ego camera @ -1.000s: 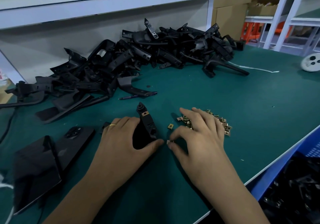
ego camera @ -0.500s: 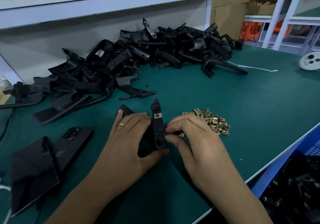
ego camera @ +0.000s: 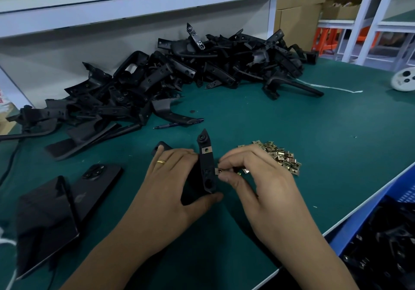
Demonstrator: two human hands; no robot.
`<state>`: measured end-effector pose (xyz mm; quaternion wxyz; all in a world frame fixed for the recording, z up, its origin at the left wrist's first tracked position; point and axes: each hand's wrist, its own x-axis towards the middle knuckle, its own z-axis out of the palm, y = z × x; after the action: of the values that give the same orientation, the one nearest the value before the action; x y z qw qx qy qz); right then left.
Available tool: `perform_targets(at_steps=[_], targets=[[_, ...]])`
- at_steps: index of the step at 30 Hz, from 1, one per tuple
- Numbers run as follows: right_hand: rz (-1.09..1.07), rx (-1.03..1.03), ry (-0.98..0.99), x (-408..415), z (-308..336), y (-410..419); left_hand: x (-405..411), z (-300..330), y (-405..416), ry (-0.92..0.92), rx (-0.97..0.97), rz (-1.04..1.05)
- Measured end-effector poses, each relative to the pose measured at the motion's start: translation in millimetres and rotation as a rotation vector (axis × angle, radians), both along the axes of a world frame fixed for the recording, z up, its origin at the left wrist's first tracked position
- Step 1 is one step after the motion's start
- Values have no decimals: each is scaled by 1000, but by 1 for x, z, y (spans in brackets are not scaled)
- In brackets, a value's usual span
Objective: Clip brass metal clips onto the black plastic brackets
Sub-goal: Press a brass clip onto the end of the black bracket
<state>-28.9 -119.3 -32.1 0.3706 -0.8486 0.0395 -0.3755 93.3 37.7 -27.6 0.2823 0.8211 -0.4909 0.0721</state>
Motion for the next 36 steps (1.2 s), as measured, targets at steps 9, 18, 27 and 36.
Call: perform_targets(at_steps=[9,18,27,36], targets=[[52,-38,-50,0,0,-4,3,2,3,-57,75,-9],[214,319,-66,-3,-1,-7,0,3,5,-66,52,-21],[446,855,22,-10,2,-16,-5,6,1,-118,28,-68],[500,802,113,-11,1,-16,-8,9,4,-142,94,-122]])
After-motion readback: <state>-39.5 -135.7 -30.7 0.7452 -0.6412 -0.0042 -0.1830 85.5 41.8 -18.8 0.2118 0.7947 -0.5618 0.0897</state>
